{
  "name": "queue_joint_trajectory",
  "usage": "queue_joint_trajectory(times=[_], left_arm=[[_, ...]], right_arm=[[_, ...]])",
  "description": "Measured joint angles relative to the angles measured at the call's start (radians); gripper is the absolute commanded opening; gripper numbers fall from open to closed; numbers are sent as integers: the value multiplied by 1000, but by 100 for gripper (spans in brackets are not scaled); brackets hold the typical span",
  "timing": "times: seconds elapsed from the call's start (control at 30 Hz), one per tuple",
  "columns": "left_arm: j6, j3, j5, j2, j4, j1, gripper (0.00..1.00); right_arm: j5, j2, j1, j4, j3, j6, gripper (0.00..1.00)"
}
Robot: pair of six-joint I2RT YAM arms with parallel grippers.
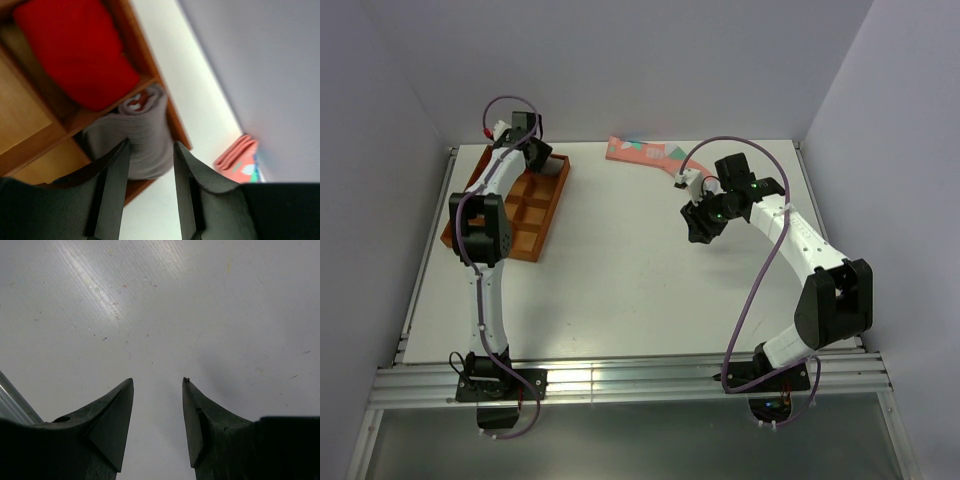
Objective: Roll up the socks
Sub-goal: Place the sock in the storage box.
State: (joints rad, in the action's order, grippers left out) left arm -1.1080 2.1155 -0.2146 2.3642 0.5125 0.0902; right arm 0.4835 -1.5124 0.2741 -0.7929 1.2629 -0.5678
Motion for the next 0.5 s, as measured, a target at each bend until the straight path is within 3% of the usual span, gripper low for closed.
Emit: queue_joint_trajectory(times=[0.17,0.5], left_arm=[[-10,-92,8,0,-23,8,45],[-11,-94,8,0,-37,13,44]], right_arm=[[0,0,0,0,0,0,51],[0,0,0,0,0,0,52]])
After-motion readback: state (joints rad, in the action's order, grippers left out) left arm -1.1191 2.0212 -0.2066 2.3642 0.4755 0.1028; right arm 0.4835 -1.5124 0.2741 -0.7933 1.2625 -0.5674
